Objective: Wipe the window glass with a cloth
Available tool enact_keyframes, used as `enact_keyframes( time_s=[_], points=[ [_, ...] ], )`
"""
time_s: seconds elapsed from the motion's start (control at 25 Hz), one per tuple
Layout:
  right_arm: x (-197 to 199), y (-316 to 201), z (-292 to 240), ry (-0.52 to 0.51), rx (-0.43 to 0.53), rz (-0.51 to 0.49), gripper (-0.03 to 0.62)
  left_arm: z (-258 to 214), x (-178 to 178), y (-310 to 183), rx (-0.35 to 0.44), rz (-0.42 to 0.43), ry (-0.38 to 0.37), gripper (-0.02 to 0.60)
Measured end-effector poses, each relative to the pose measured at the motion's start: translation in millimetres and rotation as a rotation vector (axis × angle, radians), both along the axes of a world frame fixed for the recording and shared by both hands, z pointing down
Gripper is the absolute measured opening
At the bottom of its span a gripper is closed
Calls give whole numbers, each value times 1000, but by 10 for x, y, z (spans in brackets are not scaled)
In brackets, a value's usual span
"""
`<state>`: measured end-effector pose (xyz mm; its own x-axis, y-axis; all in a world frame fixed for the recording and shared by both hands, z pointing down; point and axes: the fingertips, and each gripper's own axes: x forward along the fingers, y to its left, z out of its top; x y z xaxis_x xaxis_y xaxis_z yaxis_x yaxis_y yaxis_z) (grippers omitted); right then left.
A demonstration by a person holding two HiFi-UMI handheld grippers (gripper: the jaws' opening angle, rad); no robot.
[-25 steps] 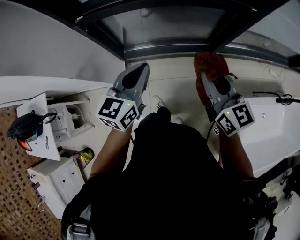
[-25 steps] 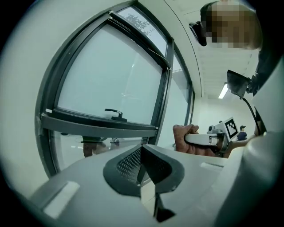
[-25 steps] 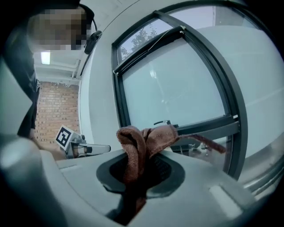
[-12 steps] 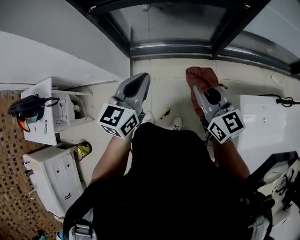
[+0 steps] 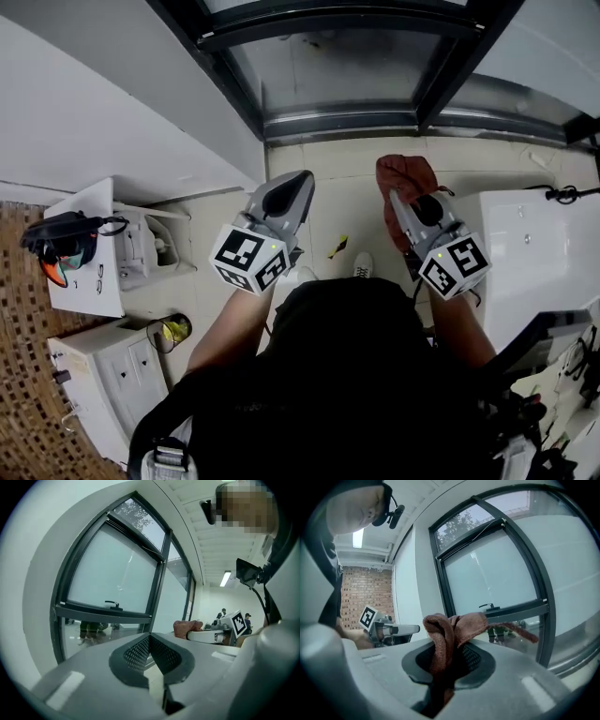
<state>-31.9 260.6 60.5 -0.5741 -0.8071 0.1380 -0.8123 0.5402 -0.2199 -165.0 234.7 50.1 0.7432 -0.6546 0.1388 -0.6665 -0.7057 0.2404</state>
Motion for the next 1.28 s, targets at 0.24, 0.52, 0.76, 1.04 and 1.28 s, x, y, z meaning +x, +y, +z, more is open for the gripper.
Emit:
enact_keyframes(
  time_s=[0.24,0.52,0.76,1.04,1.28],
  points=[
    [-393,372,69,-4,-13,74,41,23,-369,247,12,57,11,17],
    [-620,654,75,49,1,59,41,84,-536,479,9,70,16,17],
    [-562,597,-67,72,17,25,41,-42,-553,466,28,29,31,17],
    [-619,546,-67,53,28,8,40,-88,-551,436,45,11,33,17],
    [-615,550,-42,53,26,10,40,-44,-565,431,35,2,31,17]
  ],
)
